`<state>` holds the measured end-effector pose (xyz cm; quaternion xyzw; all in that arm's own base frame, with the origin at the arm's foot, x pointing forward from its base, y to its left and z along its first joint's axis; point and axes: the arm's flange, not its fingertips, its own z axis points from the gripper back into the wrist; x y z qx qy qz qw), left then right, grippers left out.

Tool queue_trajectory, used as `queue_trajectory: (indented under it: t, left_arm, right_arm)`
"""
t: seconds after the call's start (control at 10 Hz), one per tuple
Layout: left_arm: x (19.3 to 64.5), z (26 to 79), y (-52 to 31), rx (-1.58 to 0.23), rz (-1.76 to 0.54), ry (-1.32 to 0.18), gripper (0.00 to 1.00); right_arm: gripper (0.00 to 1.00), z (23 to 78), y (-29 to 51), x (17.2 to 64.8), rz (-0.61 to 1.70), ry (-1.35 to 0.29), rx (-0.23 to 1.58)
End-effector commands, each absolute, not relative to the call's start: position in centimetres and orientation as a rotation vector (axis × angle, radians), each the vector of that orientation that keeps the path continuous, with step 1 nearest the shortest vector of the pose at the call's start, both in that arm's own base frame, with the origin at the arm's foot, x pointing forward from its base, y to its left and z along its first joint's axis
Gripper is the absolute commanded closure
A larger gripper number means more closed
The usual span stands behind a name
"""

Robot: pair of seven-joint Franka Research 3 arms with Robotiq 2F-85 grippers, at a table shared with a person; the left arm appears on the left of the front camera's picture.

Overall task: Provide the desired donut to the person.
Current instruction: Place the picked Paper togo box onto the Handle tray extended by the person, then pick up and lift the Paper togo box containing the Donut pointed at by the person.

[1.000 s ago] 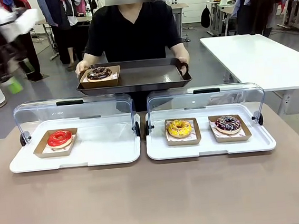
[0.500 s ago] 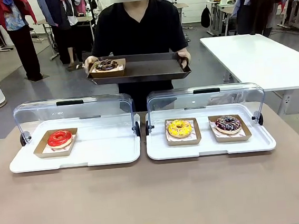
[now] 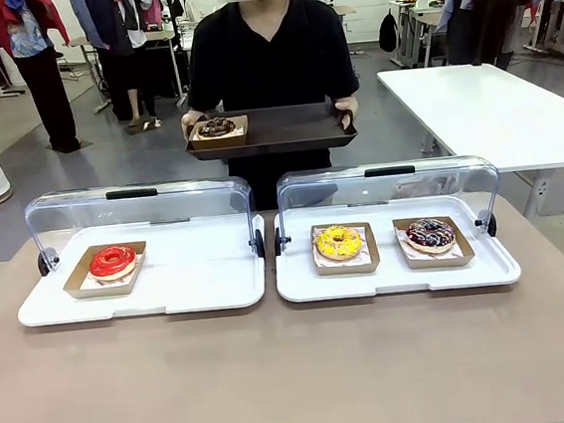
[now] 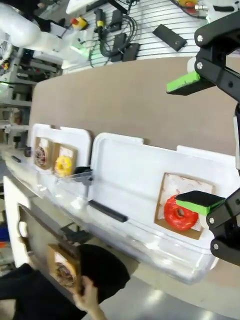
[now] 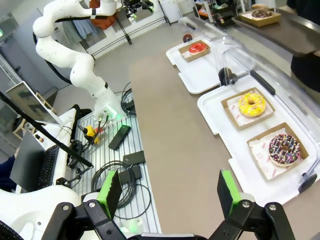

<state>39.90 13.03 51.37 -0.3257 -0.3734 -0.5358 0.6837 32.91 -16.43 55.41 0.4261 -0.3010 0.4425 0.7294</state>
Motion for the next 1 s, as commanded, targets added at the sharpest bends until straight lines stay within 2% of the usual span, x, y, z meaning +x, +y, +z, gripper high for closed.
queue_trajectory:
  t: [0.0, 0.4, 0.9]
  left_arm:
    - [41.5, 52.3, 13.4, -0.77, -1.251, -0.975, 0.0]
    - [42.1, 53.4, 11.4, -0.809, -1.302, -1.02, 0.0]
    - [42.0, 53.9, 10.5, -0.799, -1.298, -0.989, 0.0]
  right_arm:
    - [0.0, 55.4, -16.3, 32.9, 0.981, -0.662, 0.945]
    - [0.0, 55.4, -16.3, 32.9, 0.981, -0.662, 0.945]
    - [0.0, 55.4, -16.3, 32.9, 0.981, -0.662, 0.945]
